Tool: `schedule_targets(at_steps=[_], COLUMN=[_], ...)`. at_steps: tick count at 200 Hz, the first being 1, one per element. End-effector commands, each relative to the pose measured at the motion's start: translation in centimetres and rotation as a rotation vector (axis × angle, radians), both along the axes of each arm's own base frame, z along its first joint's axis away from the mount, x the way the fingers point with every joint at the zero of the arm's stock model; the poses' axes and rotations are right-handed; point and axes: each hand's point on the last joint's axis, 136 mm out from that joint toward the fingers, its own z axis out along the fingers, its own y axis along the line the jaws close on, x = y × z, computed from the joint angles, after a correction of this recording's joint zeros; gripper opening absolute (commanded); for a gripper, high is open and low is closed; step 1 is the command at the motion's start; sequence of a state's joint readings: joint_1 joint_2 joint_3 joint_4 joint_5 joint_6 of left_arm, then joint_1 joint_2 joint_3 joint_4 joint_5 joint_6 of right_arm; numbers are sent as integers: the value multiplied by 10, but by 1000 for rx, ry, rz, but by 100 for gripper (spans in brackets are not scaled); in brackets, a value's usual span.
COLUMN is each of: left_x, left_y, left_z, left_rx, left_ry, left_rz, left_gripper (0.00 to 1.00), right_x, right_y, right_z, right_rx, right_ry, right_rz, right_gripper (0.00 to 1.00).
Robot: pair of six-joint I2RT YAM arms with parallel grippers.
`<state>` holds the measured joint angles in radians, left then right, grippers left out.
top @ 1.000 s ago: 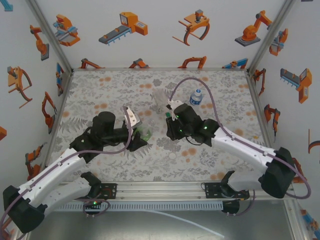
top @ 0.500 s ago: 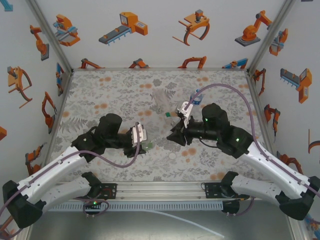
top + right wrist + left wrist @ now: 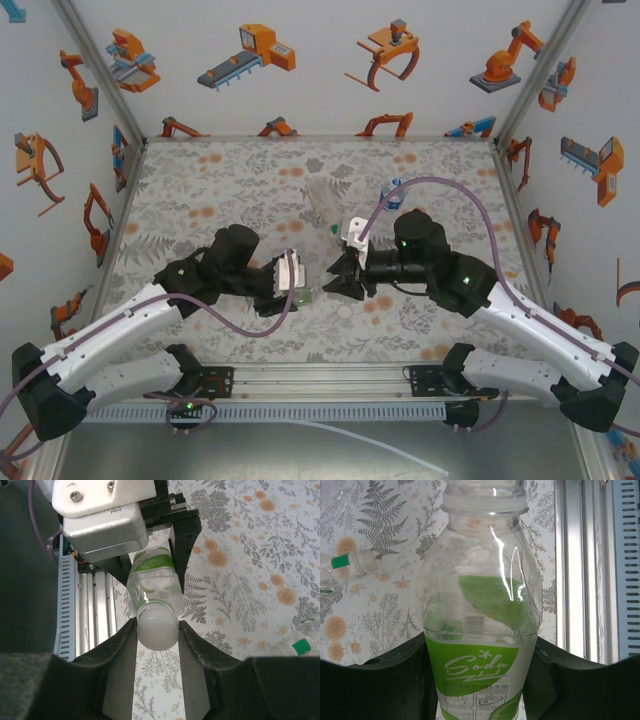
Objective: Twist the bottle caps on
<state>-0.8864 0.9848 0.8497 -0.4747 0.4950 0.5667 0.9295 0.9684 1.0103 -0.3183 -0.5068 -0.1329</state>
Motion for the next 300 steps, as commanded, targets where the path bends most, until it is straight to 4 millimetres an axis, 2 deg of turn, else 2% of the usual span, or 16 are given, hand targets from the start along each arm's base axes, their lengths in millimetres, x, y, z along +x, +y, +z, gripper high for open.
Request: schedule_targets(at_steps=[1, 174, 264, 300], left_x=[-6, -6, -6, -10], left_y=[-7, -13, -17, -18], left_z=[17, 27, 38, 39], left_rx=[-46, -88, -141, -146], left_ry=[-16, -11, -2, 7], left_rz=[-49, -44, -35, -58], left_gripper=[0, 0, 0, 0], right_x=[-6, -16, -31, -28], right_y=[2, -3, 1, 2], right_z=[-6, -19, -17, -16], right_rx=[-8, -51, -19, -14], right_ry=[-26, -49, -46, -69], right_rz=[34, 59, 143, 130], right_gripper=[4, 3, 3, 3])
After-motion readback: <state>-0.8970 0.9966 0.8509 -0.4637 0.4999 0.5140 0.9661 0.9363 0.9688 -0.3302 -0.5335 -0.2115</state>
